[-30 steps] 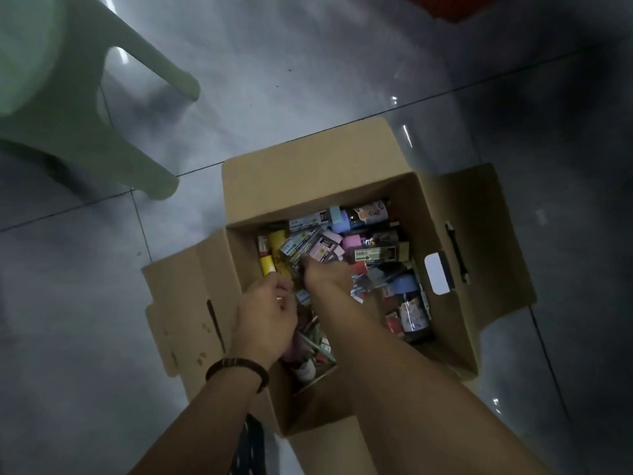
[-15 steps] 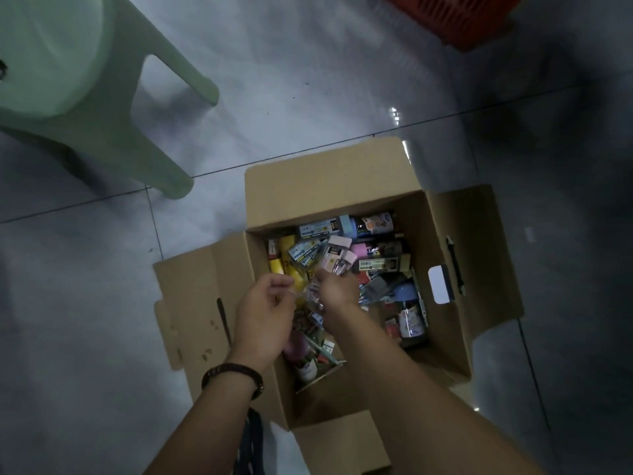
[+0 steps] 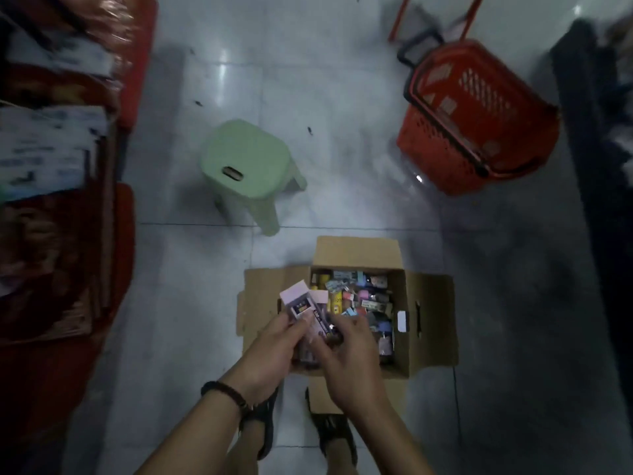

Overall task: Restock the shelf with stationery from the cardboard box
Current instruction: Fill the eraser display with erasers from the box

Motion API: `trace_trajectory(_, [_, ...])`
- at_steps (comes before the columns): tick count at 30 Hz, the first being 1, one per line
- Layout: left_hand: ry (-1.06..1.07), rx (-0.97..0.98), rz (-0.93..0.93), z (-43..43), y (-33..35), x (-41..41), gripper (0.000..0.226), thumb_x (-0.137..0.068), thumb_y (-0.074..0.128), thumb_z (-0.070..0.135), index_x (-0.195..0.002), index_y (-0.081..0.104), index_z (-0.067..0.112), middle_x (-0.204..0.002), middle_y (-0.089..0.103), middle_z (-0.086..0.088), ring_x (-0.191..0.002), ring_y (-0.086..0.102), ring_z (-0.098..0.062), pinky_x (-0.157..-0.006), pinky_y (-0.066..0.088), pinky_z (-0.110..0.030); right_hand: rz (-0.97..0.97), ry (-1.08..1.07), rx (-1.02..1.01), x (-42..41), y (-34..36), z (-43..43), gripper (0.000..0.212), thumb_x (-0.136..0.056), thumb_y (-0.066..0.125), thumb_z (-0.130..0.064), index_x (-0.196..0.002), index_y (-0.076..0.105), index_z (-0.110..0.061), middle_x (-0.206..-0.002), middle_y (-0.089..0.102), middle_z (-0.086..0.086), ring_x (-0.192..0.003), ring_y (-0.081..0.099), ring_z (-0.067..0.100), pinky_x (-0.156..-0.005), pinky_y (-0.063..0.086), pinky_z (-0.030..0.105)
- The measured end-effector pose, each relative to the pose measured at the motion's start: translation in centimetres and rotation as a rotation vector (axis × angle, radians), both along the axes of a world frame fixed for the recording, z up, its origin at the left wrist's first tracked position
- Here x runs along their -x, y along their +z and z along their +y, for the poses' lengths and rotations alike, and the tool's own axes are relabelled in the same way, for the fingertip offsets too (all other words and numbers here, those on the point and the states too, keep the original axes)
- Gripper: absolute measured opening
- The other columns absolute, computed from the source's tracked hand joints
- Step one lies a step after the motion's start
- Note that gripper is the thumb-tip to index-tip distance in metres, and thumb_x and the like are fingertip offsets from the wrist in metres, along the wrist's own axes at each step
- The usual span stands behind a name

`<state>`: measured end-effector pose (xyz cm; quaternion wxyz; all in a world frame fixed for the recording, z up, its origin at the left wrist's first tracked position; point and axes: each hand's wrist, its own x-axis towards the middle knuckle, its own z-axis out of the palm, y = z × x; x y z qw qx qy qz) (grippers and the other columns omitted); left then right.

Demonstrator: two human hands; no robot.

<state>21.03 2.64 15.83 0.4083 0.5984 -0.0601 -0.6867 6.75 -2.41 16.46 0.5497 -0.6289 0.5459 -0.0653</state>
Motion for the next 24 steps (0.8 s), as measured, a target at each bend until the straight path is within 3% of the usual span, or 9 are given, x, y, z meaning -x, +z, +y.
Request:
trace_trajectory(3, [0.101, 0.052, -0.11, 2.9, 8.9, -1.5, 0.031, -0.112, 0.05, 0.028, -0.14, 0.061, 0.027, -0.134, 0.073, -0.009, -0.127, 0.068, -0.03, -0.11, 0.051, -0.057, -0.088, 0.105, 0.026, -2.1, 9.0, 1.0, 0.018, -0.1, 0.071, -0.039, -0.117, 0.075, -0.035, -0.099, 0.073, -0.013, -0.09, 0.065, -0.005, -0.071, 0.047, 0.011])
trace_trajectory(7, [0.225, 0.074, -0.233, 9.0, 20.8, -3.9, 0.025, -0.11, 0.055, 0.029, -0.135, 0.058, 0.024, -0.131, 0.074, -0.007, -0.119, 0.072, -0.028, -0.096, 0.06, -0.051, -0.199, 0.239, -0.045, -5.3, 19.9, 3.2, 0.017, -0.098, 0.076, -0.028, -0.114, 0.078, -0.034, -0.096, 0.079, -0.02, -0.086, 0.074, -0.002, -0.075, 0.06, 0.025])
trace_trajectory(11, [0.474, 0.093, -0.334, 17.0, 30.1, -4.6, 0.023, -0.111, 0.052, 0.017, -0.134, 0.053, 0.02, -0.121, 0.077, -0.011, -0.099, 0.076, -0.033, -0.085, 0.059, -0.05, -0.312, 0.314, -0.092, -8.7, 28.3, 6.8, 0.009, -0.093, 0.079, -0.008, -0.092, 0.076, -0.016, -0.086, 0.079, 0.002, -0.078, 0.074, 0.024, -0.065, 0.057, 0.029])
trace_trajectory(14, [0.758, 0.134, -0.342, 23.1, 35.9, -4.5, 0.026, -0.11, 0.053, 0.01, -0.135, 0.053, 0.017, -0.117, 0.076, -0.015, -0.094, 0.075, -0.035, -0.088, 0.061, -0.06, -0.38, 0.447, -0.214, -12.1, 33.7, 10.5, 0.015, -0.09, 0.077, 0.002, -0.091, 0.077, -0.013, -0.087, 0.08, 0.009, -0.076, 0.074, 0.037, -0.068, 0.06, 0.044])
trace_trajectory(15, [0.851, 0.146, -0.348, 25.2, 37.8, -4.6, 0.025, -0.109, 0.054, 0.01, -0.133, 0.054, 0.018, -0.117, 0.076, -0.015, -0.093, 0.075, -0.035, -0.088, 0.061, -0.064, -0.397, 0.502, -0.231, -13.3, 35.4, 12.0, 0.016, -0.09, 0.077, 0.003, -0.097, 0.077, -0.012, -0.089, 0.081, 0.01, -0.079, 0.076, 0.037, -0.07, 0.062, 0.046])
trace_trajectory(18, [1.037, 0.161, -0.417, 32.1, 42.1, -5.0, 0.025, -0.109, 0.053, 0.006, -0.129, 0.056, 0.021, -0.117, 0.076, -0.014, -0.092, 0.076, -0.034, -0.084, 0.062, -0.065, -0.457, 0.688, -0.217, -16.6, 39.9, 17.8, 0.018, -0.093, 0.076, 0.002, -0.108, 0.075, -0.007, -0.094, 0.082, 0.007, -0.085, 0.079, 0.025, -0.073, 0.064, 0.035])
trace_trajectory(21, [1.133, 0.191, -0.486, 39.8, 45.2, -5.7, 0.042, -0.106, 0.05, -0.005, -0.132, 0.056, 0.028, -0.117, 0.077, -0.011, -0.106, 0.075, -0.042, -0.082, 0.064, -0.059, -0.491, 0.915, -0.132, -19.9, 43.9, 24.7, 0.016, -0.093, 0.078, -0.006, -0.106, 0.079, -0.016, -0.098, 0.083, 0.0, -0.093, 0.079, 0.022, -0.089, 0.064, 0.048])
trace_trajectory(24, [1.199, 0.257, -0.591, 47.8, 47.0, -6.3, 0.041, -0.104, 0.056, -0.003, -0.133, 0.06, 0.025, -0.121, 0.076, -0.014, -0.1, 0.075, -0.038, -0.078, 0.062, -0.053, -0.567, 1.086, -0.026, -23.4, 47.3, 32.6, 0.019, -0.088, 0.084, -0.008, -0.103, 0.078, -0.018, -0.099, 0.082, -0.003, -0.096, 0.078, 0.018, -0.091, 0.062, 0.048])
